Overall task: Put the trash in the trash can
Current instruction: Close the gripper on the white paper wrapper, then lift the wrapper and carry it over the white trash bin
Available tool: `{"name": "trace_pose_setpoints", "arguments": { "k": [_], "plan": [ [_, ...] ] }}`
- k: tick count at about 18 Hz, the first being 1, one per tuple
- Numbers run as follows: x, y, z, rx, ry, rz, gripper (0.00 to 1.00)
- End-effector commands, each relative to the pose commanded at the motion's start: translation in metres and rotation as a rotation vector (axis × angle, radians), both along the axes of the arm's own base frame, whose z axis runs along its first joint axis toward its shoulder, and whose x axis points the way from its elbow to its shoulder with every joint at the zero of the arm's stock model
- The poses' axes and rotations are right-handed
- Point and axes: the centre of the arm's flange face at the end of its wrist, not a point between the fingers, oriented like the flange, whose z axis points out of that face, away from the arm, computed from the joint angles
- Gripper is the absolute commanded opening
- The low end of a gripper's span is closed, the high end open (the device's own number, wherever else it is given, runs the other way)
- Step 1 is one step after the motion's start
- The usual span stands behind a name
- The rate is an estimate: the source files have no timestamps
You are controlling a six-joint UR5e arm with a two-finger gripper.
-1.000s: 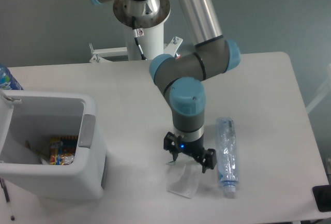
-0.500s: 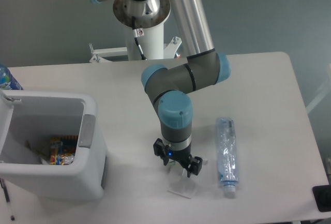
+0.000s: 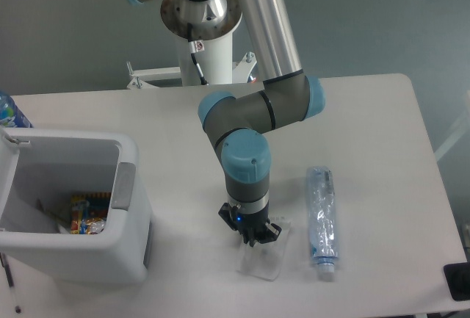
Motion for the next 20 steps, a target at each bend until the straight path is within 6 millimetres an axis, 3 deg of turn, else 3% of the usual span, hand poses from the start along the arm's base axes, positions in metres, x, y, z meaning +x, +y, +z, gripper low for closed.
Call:
{"name": "trace_pose_setpoints", "arguments": {
  "k": [8,14,20],
  "plan": [
    [-0.002,0.001,0.012,0.021,0.007,0.007,0.0],
    [-0.008,0.0,0.032,0.054,0.019,0.049,0.0],
    [-0.019,0.015,0.063,0.207,-0.066,0.146,0.0]
  ]
}}
